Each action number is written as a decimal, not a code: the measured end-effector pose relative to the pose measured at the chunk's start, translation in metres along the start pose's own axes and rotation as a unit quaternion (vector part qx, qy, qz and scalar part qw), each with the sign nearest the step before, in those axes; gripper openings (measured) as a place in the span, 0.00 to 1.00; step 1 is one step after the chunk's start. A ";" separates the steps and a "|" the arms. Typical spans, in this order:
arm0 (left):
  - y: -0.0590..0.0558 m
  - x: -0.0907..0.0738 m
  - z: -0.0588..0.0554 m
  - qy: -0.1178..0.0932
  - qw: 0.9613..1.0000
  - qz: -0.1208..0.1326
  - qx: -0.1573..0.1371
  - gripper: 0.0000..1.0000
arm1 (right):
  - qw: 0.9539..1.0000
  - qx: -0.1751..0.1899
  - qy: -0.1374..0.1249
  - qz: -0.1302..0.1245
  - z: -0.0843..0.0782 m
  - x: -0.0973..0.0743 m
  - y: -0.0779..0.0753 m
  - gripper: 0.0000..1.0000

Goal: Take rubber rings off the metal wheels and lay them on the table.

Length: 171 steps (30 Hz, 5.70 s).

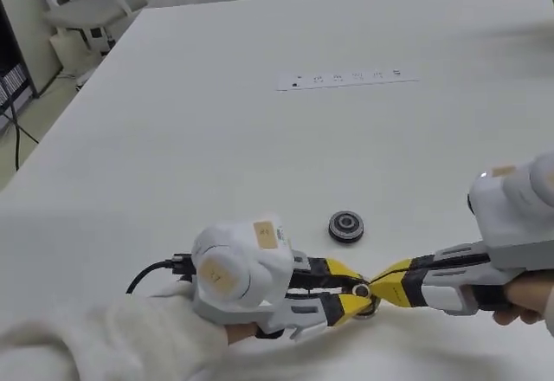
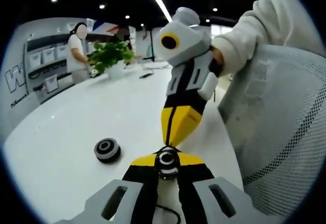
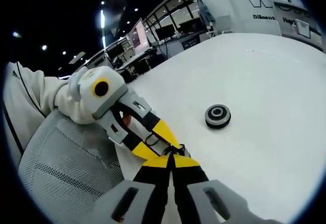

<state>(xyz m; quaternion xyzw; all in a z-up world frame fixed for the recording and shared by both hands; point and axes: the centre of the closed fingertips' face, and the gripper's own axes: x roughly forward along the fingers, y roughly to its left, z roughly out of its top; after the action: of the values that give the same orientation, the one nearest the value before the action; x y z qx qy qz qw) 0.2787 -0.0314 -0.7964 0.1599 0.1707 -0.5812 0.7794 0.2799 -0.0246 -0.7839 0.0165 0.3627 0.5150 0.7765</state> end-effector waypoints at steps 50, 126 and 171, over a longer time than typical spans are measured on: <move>0.016 -0.100 0.024 0.054 0.998 0.012 0.029 0.63 | 0.997 -0.061 0.029 0.038 0.018 -0.028 0.027 0.00; 0.001 -0.148 -0.020 0.012 0.988 0.109 -0.106 0.83 | 0.989 -0.126 0.081 -0.015 0.019 0.049 0.016 0.00; -0.002 -0.150 -0.031 0.036 0.988 0.103 -0.108 0.81 | 0.991 -0.110 0.056 -0.051 0.028 0.041 -0.004 0.01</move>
<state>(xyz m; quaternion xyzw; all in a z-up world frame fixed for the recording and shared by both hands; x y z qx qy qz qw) 0.2349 0.1093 -0.7564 0.1125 0.2424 -0.4701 0.8412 0.3084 0.0165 -0.7872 -0.1159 0.3471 0.5119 0.7772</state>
